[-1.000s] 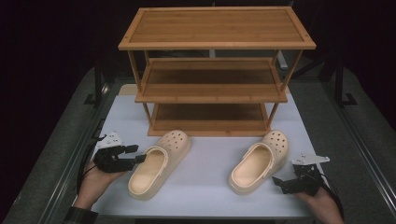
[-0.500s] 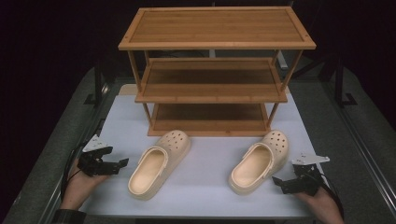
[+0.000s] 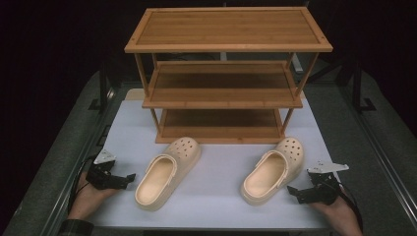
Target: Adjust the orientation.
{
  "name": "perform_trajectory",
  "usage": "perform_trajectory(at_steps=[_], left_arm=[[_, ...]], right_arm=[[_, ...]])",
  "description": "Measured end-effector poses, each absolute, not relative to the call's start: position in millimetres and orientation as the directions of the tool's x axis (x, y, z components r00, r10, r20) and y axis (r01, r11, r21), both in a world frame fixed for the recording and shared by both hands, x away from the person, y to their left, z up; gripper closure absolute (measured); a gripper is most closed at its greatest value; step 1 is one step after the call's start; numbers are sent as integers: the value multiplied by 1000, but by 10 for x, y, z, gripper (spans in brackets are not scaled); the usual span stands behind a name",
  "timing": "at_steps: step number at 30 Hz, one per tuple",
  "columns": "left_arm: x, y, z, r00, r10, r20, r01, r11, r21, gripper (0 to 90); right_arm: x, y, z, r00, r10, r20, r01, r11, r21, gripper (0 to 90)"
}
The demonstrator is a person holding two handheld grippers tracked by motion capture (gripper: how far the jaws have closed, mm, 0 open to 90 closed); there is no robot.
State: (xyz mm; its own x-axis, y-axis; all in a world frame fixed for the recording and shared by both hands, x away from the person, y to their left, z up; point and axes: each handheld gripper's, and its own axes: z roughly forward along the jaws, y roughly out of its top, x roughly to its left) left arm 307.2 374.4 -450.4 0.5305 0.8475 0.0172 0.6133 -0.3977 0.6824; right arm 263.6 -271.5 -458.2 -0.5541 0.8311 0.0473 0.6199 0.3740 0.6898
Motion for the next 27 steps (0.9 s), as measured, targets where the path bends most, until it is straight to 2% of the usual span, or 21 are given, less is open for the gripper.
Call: perform_trajectory(at_steps=[8, 10, 11, 13, 16, 17, 18, 25, 27], left_arm=[[3069, 3741, -4506, 527, 849, 17, 614, -395, 683, 0], [3070, 3742, -4506, 528, 849, 17, 614, -396, 683, 0], [3069, 3741, -4506, 527, 849, 17, 614, -395, 683, 0], [3069, 3740, -4506, 527, 850, 18, 614, -395, 684, 0], [3068, 3740, -4506, 528, 849, 19, 613, -396, 684, 0], [3068, 3740, -4506, 527, 849, 19, 613, -396, 684, 0], [3068, 3740, -4506, 528, 849, 19, 613, -396, 684, 0], [3068, 3740, -4507, 527, 850, 18, 613, -395, 685, 0], [3068, 3740, -4507, 527, 850, 17, 613, -394, 684, 0]], right_arm=[[2635, -2703, -4578, -553, 832, 39, 620, 380, 686, 4], [2633, -2729, -4532, -547, 836, 46, 636, 378, 673, 83], [2621, -2787, -4481, -542, 838, 61, 639, 364, 678, 150], [2613, -2807, -4460, -534, 843, 66, 641, 353, 682, 165], [2599, -2903, -4346, -480, 875, 55, 649, 312, 694, 329], [2599, -2903, -4346, -480, 875, 55, 649, 312, 694, 329], [2601, -2919, -4324, -470, 881, 57, 649, 302, 698, 376], [2728, -3096, -4107, -400, 916, 33, 611, 240, 754, 810], [2782, -3120, -4077, -393, 919, 27, 608, 238, 758, 887]])
